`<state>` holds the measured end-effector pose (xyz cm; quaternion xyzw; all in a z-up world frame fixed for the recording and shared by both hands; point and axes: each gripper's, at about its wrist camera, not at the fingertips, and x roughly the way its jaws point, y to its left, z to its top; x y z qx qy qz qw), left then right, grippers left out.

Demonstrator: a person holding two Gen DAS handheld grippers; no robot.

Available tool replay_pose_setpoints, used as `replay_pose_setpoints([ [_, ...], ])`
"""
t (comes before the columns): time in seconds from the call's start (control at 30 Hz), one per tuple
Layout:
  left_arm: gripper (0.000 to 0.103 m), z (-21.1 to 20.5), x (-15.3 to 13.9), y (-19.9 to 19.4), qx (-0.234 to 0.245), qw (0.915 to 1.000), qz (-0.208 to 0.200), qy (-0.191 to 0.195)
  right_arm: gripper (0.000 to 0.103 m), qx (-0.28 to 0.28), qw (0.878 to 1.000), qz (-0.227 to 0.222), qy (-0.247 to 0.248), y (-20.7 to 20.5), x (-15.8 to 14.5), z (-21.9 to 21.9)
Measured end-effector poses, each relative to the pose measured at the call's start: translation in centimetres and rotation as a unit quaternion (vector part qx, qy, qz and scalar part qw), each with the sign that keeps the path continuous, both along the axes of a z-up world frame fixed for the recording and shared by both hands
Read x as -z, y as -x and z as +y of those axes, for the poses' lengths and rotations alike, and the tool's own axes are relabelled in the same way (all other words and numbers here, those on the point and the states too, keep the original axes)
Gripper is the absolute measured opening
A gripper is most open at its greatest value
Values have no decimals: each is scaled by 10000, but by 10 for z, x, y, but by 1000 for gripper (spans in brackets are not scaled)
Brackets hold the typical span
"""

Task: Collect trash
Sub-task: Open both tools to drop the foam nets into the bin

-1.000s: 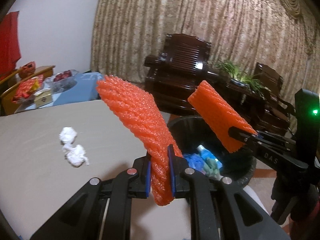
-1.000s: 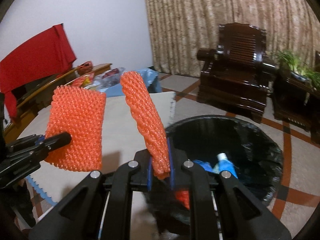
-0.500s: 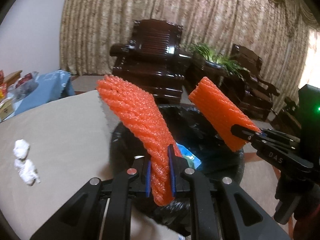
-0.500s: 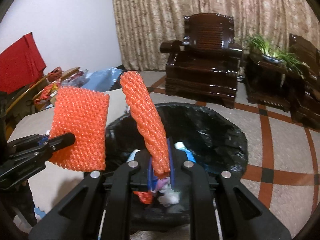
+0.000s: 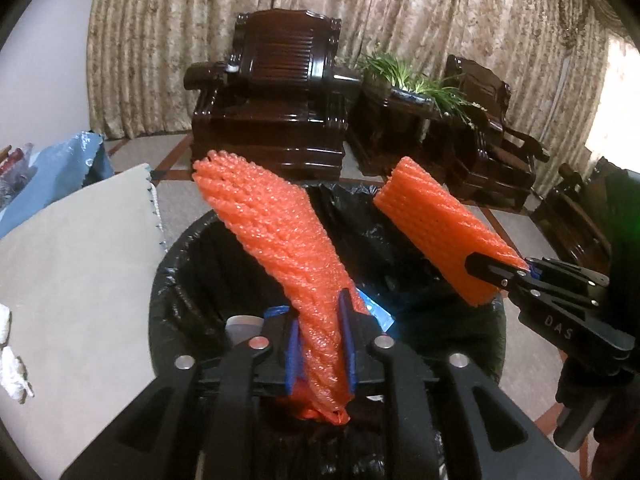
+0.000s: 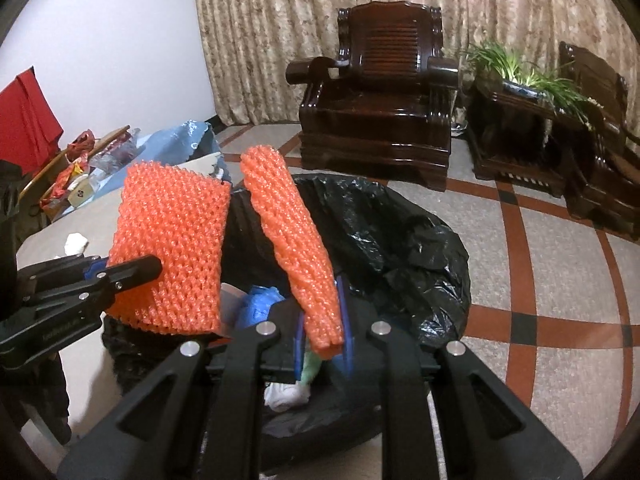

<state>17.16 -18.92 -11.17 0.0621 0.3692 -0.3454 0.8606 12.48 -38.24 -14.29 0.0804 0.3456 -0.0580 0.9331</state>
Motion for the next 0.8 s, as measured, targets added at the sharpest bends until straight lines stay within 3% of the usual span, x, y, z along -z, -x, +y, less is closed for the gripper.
replay_pose_setpoints([
  [0.03,40,0,1,-3,-11,10000,46,13,21,13,10000,21,36,-2,1,-1],
  [0.1,45,6,1,-5,-57,9999,85,97,37,54,9999,29,123,-3,2,-1],
  [0.17,51,11,1,-6,-77,9999,93,123,65,73,9998,-20,194,-2,1,-1],
  [0.27,57,19,-3,-5,-166,9997,48,148,85,138,9994,-103,306,1,-2,0],
  [0.43,78,43,-16,-2,-462,9986,-114,215,96,101,9991,-258,318,7,-11,6],
  [0.53,91,63,-26,-1,-705,9969,-221,267,97,21,9992,-327,228,10,-18,14],
  [0.8,97,134,-42,6,-1403,9885,-396,397,98,-384,9986,-361,24,3,-35,62],
])
